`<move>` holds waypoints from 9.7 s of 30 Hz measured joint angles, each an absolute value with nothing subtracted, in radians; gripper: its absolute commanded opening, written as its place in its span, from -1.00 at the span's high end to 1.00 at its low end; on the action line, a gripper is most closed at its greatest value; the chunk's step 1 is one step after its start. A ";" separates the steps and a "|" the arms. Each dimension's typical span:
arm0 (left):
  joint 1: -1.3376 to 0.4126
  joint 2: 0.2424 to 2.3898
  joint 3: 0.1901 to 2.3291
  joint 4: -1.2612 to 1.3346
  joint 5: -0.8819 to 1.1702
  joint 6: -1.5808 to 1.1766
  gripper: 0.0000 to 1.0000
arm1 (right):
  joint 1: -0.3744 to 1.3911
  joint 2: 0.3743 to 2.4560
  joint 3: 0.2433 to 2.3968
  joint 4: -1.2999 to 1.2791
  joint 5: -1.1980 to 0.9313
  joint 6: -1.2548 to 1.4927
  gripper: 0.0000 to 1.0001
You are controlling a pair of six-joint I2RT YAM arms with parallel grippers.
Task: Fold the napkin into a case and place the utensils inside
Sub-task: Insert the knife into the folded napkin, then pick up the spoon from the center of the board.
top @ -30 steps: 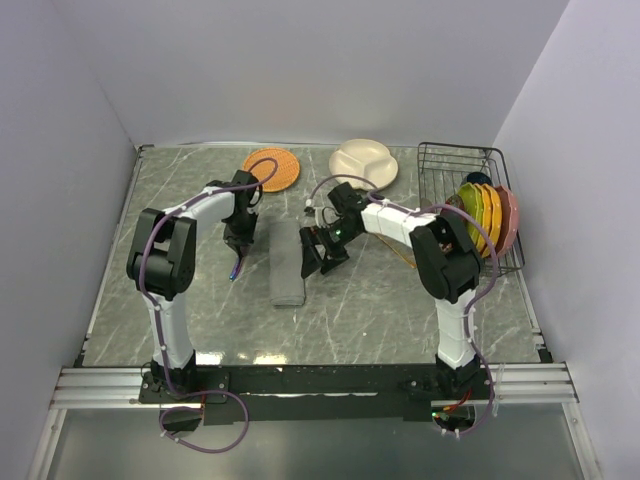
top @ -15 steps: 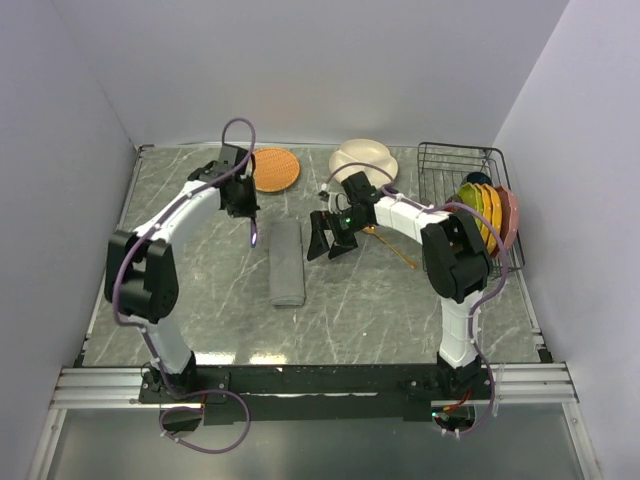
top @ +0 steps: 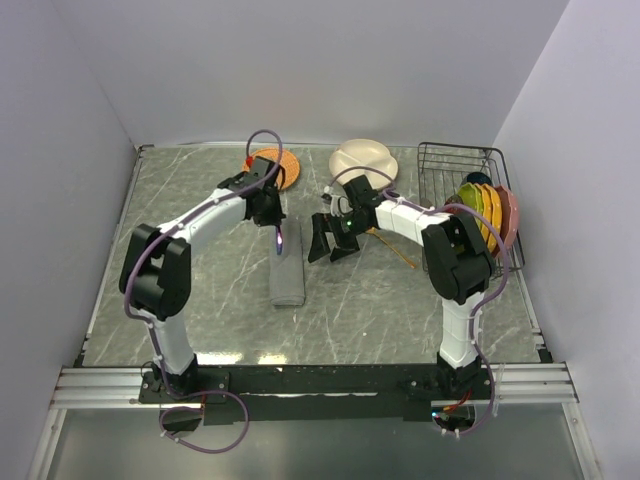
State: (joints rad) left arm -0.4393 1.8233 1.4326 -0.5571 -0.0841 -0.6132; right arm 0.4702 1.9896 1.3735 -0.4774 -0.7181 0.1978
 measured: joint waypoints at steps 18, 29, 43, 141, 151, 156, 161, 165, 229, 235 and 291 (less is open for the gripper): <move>-0.504 1.881 1.348 -0.497 -0.199 -0.618 0.99 | 0.448 1.973 1.360 -0.460 -0.711 0.212 -1.00; -0.508 1.821 1.280 -0.537 -0.172 -0.675 0.99 | 0.444 1.973 1.360 -0.459 -0.699 0.212 -1.00; -0.511 1.785 1.262 -0.597 -0.147 -0.750 0.99 | 0.472 1.852 1.180 -0.378 -0.701 0.244 -0.94; -0.426 1.853 1.364 -0.630 -0.181 -0.706 0.51 | 1.163 1.736 0.748 0.323 -0.112 -0.858 0.49; -0.361 1.912 1.444 -0.517 -0.196 -0.560 0.67 | 1.163 1.736 0.748 0.323 -0.113 -0.858 0.48; -0.362 1.970 1.515 -0.498 -0.191 -0.510 0.78 | 1.163 1.736 0.748 0.324 -0.113 -0.858 0.48; -0.361 2.009 1.521 -0.494 -0.178 -0.490 0.84 | 1.163 1.736 0.748 0.326 -0.113 -0.857 0.47; -0.361 2.034 1.521 -0.496 -0.172 -0.482 0.88 | 1.163 1.736 0.748 0.326 -0.112 -0.857 0.47; -0.302 1.987 1.596 -0.520 -0.213 -0.471 0.14 | 1.145 1.654 0.746 0.236 -0.143 -0.819 -0.09; -0.256 1.952 1.692 -0.437 -0.213 -0.421 -0.08 | 1.062 1.481 0.752 0.105 -0.216 -0.730 -0.16; -0.196 1.718 1.575 -0.387 0.121 -0.369 -0.29 | 0.244 1.937 1.306 -0.508 -0.319 -0.355 1.00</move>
State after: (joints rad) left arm -0.1959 1.7184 1.5749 -0.3870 0.1215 -0.3695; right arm 0.2440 1.9369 1.3060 -0.5079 -0.3187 -0.3553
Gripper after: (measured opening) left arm 0.618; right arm 0.012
